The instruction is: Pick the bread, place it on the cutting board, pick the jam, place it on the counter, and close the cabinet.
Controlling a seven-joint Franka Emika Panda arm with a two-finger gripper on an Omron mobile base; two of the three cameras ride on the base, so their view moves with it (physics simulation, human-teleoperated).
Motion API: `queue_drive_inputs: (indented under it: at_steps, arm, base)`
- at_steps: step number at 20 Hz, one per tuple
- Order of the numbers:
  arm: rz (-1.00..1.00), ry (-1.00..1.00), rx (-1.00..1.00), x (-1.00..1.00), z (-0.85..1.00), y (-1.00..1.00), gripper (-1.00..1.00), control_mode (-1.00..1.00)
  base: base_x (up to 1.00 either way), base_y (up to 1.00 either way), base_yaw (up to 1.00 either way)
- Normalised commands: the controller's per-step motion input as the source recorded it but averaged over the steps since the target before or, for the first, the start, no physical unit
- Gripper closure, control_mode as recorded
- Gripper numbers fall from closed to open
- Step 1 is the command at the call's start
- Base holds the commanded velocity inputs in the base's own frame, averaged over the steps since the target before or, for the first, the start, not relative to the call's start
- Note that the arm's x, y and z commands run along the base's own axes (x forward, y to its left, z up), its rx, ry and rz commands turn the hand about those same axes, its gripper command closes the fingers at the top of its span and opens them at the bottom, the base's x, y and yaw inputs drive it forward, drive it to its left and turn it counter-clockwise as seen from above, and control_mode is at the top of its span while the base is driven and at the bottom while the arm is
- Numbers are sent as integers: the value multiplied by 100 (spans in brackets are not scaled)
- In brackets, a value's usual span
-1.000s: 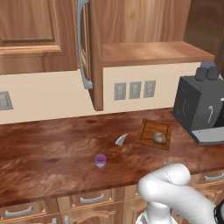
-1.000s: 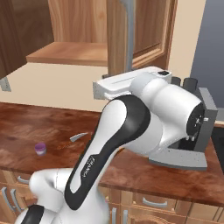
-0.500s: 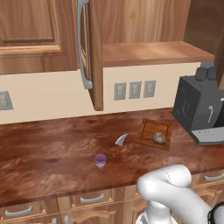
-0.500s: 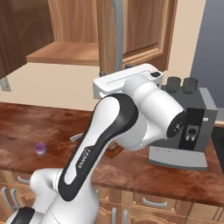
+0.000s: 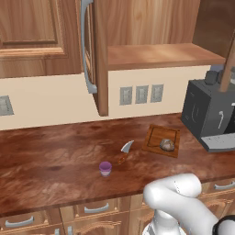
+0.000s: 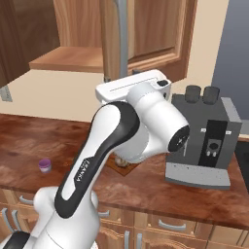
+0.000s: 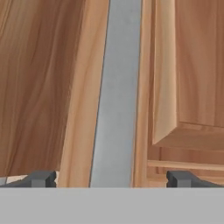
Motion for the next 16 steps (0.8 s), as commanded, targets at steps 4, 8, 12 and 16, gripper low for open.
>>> queue_drive_inputs:
  at_steps: [4, 8, 12, 16]
  arm:
    - [0, 0, 1, 34, 0, 18, -100, -100]
    - [0, 0, 0, 33, 0, 21, -100, -100]
    - [-1, 0, 0, 29, 0, 28, -100, -100]
    - [-2, 0, 0, 25, 0, 33, -100, -100]
  base:
    - [0, 0, 0]
    - [0, 0, 0]
    - [0, 0, 0]
    - [0, 0, 0]
